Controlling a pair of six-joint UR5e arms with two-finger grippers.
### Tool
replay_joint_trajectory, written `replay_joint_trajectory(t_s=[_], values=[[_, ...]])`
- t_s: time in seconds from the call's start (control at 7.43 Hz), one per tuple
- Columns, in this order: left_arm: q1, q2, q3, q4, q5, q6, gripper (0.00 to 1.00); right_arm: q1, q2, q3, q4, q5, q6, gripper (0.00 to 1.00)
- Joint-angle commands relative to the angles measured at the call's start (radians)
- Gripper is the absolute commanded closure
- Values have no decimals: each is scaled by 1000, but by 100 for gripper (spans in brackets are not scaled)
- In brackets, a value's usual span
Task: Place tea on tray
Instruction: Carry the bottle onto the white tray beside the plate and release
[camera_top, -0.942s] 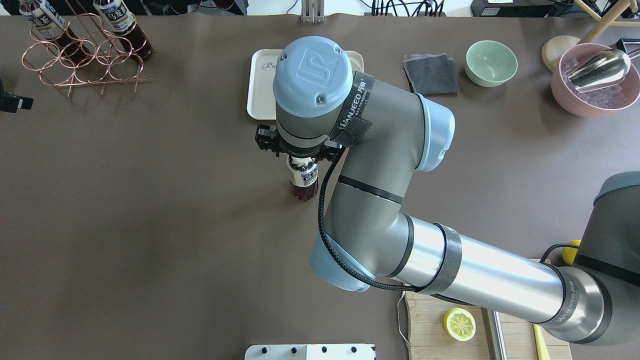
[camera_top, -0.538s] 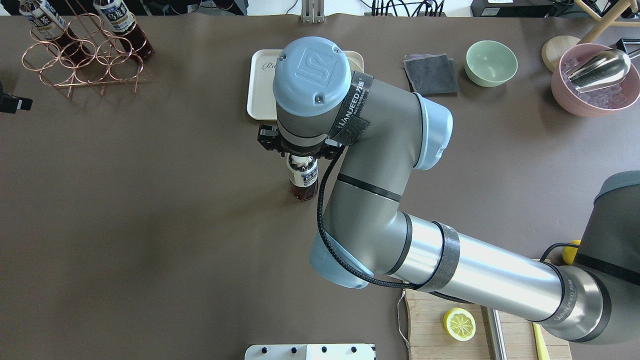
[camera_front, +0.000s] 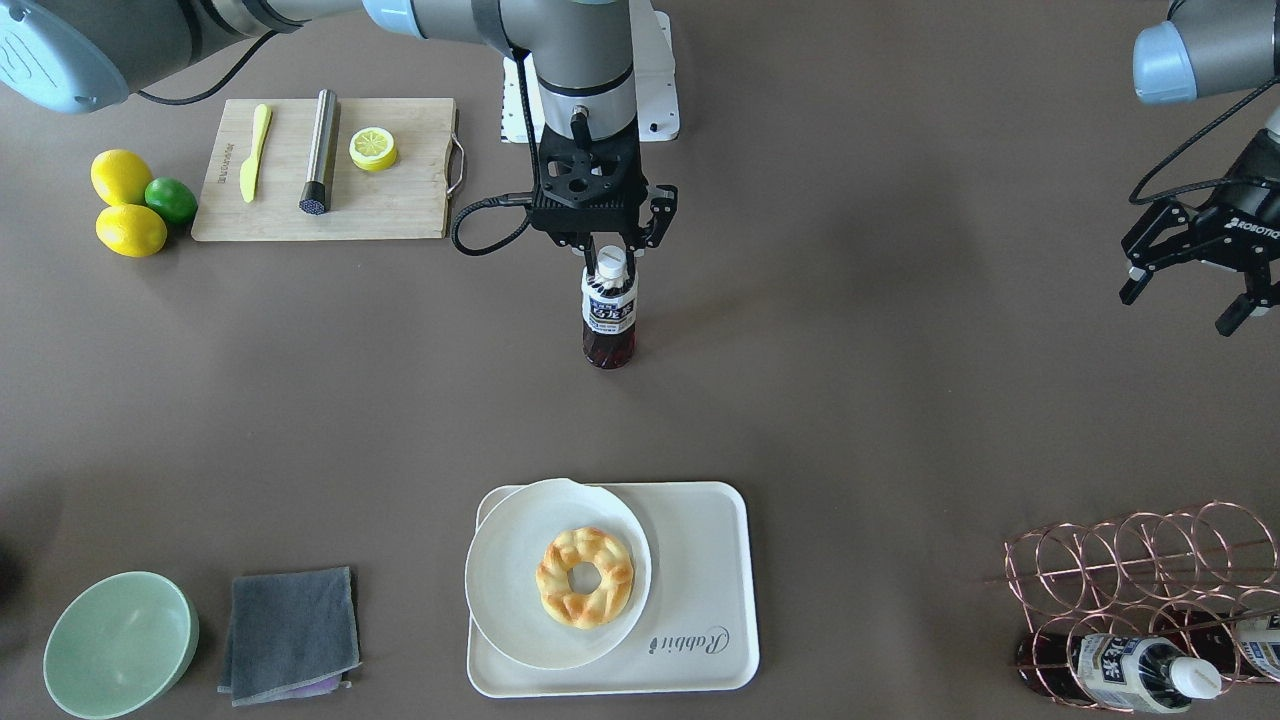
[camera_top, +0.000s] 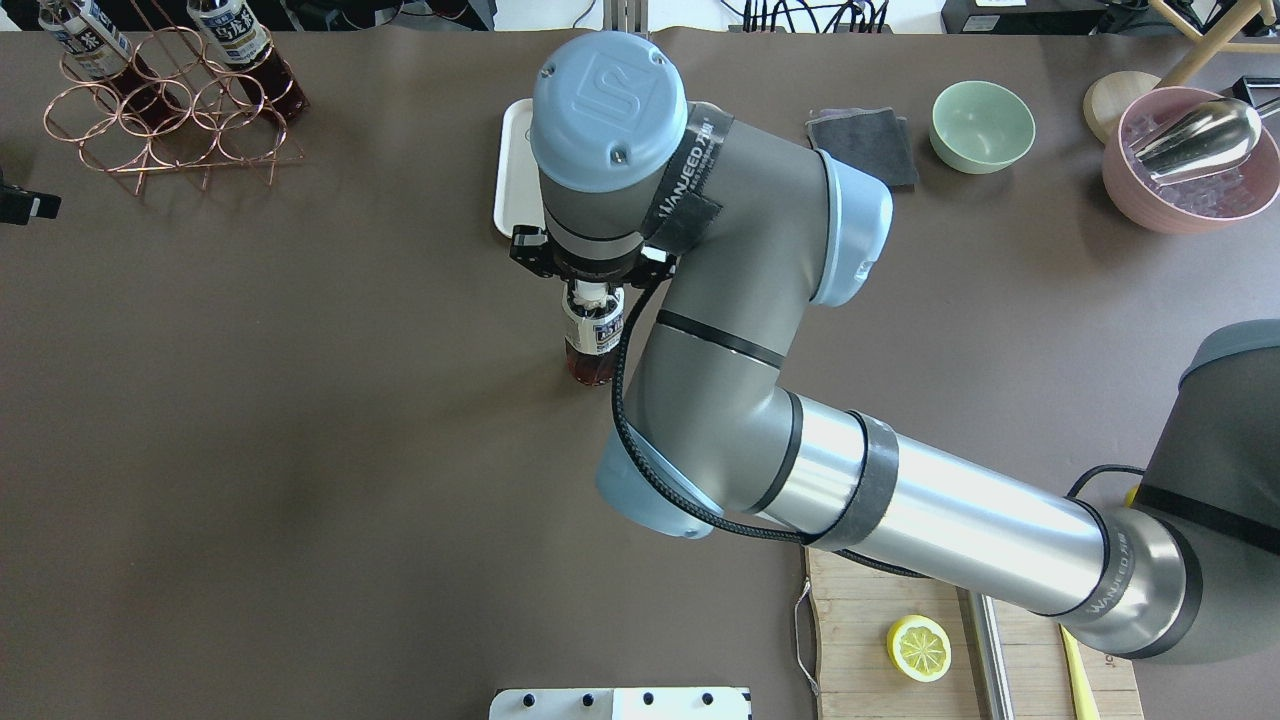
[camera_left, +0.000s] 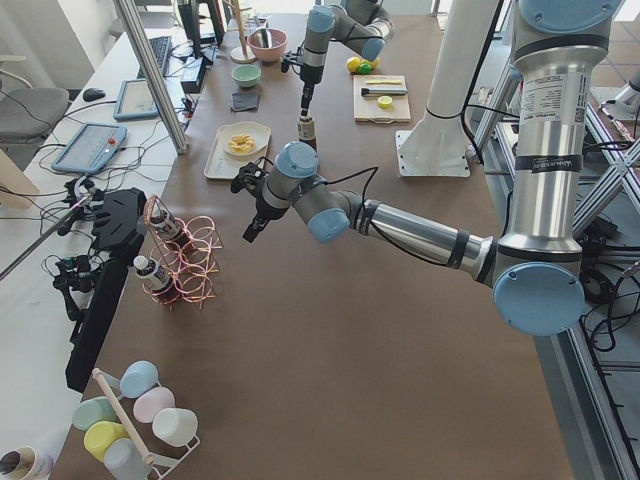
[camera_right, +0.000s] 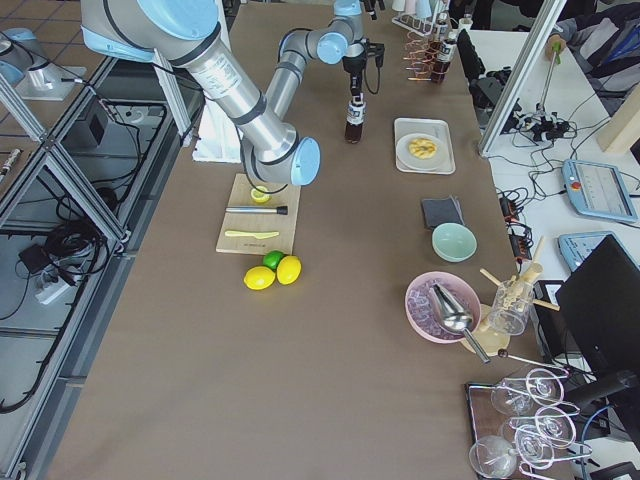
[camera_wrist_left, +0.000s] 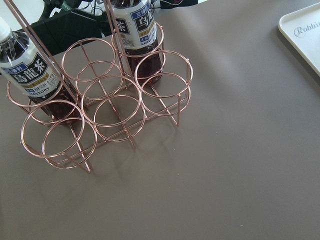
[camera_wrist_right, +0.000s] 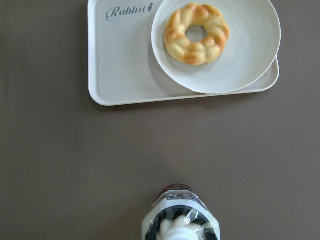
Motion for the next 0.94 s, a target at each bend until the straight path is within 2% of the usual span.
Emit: replay_joint_trajectory(t_s=[0.0,0.13,0.4,0.54,0.81], values=[[-57,23,16,4,-16,46,2,66,185,-226,-13,9,-64,100],[-120,52,27,15,-39,115,2,98,214,-273,-9,12,-122,100],[-275,48,30,154,-197,185,2,125,330,-440,39,26,-187,100],[-316,54,36,232,-205,289,2,128,395,-580,141,30,-178,100],[-402,60,84,254,-206,384,2,154,478,-815,299,32,-192,100]])
